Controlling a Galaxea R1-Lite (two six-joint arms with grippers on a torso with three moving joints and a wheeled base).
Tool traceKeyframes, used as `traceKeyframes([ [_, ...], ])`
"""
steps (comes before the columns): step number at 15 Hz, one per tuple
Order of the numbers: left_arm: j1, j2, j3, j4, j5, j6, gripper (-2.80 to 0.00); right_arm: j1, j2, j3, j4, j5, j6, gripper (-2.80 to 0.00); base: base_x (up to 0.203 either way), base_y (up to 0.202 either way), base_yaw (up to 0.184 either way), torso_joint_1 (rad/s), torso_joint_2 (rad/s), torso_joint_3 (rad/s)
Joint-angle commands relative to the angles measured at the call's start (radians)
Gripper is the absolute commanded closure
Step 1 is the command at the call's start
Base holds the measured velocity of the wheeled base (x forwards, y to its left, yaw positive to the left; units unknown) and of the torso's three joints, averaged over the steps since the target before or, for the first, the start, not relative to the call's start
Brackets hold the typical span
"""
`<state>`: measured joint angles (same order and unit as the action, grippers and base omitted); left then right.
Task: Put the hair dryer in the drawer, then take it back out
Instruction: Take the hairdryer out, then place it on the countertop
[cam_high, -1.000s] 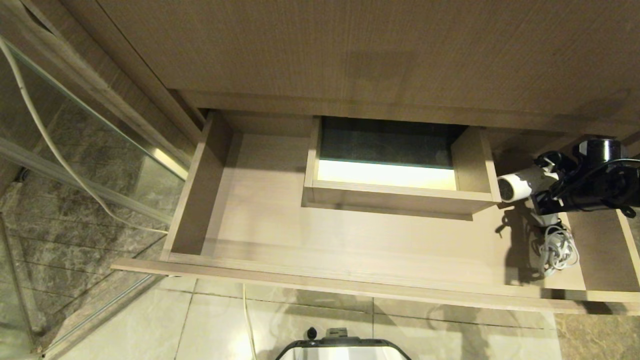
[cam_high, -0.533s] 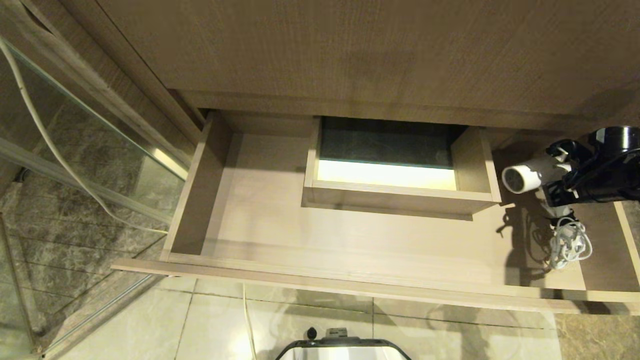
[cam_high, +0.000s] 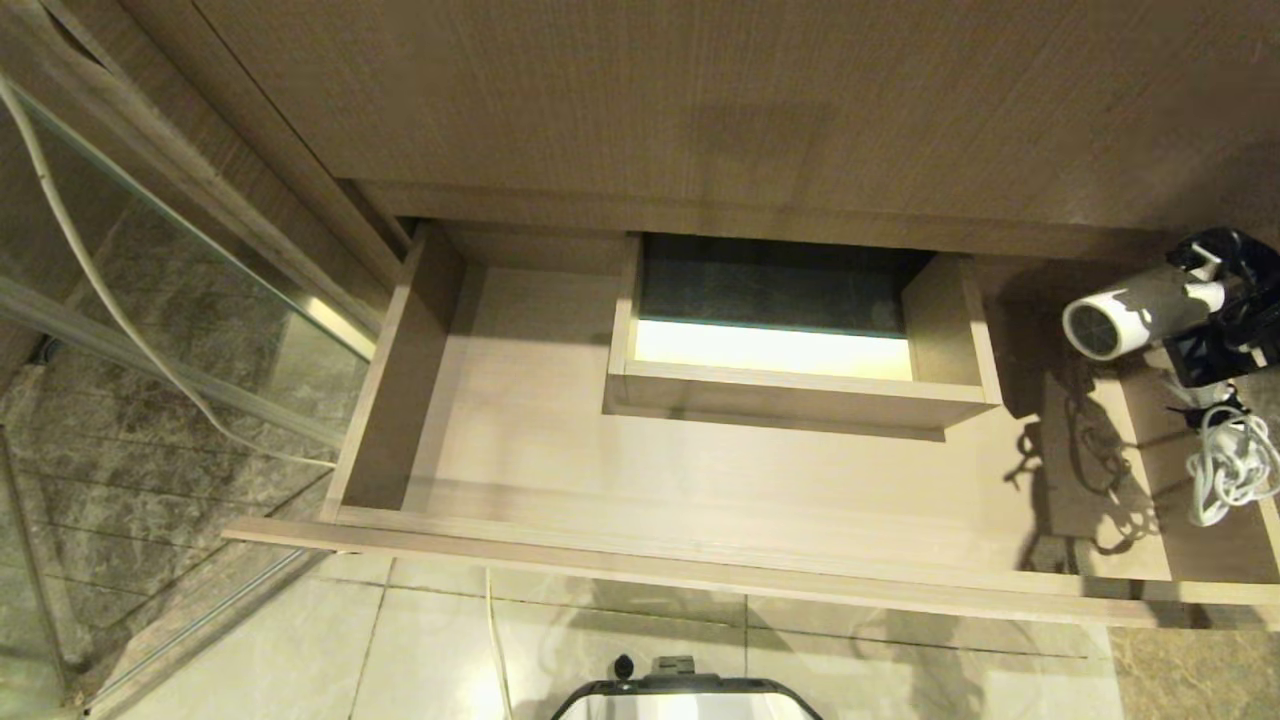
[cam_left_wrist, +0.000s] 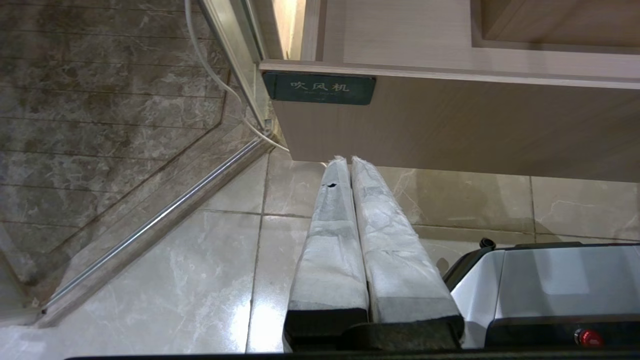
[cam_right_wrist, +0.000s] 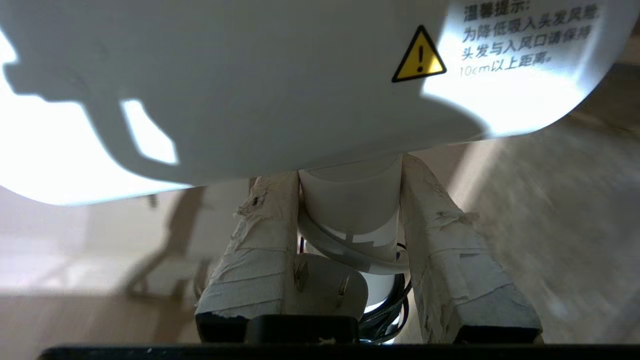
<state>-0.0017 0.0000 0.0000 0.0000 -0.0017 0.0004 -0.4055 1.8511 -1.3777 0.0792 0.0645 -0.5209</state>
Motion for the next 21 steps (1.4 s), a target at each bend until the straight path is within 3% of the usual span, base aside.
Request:
traceKeyframes([
  [1, 0.000, 0.000, 0.002, 0.000, 0.000, 0.000, 0.00, -0.005, -0.115, 0.014, 0.055, 0.001, -0.004, 0.00, 0.000, 0.000, 0.000, 0.000, 0.00, 0.000],
  [7, 0.000, 0.000, 0.002, 0.000, 0.000, 0.000, 0.00, -0.006, -0.358, 0.122, 0.102, 0.003, -0.005, 0.00, 0.000, 0.000, 0.000, 0.000, 0.00, 0.000],
  [14, 0.000, 0.000, 0.002, 0.000, 0.000, 0.000, 0.00, 0.045, -0.795, 0.375, 0.105, 0.001, 0.003, 0.00, 0.000, 0.000, 0.000, 0.000, 0.00, 0.000],
  [17, 0.000, 0.000, 0.002, 0.000, 0.000, 0.000, 0.00, 0.186, -0.939, 0.434, 0.111, 0.000, 0.013, 0.00, 0.000, 0.000, 0.000, 0.000, 0.00, 0.000],
  [21, 0.000, 0.000, 0.002, 0.000, 0.000, 0.000, 0.00, 0.366, -0.964, 0.428, 0.060, 0.000, 0.080, 0.00, 0.000, 0.000, 0.000, 0.000, 0.00, 0.000],
])
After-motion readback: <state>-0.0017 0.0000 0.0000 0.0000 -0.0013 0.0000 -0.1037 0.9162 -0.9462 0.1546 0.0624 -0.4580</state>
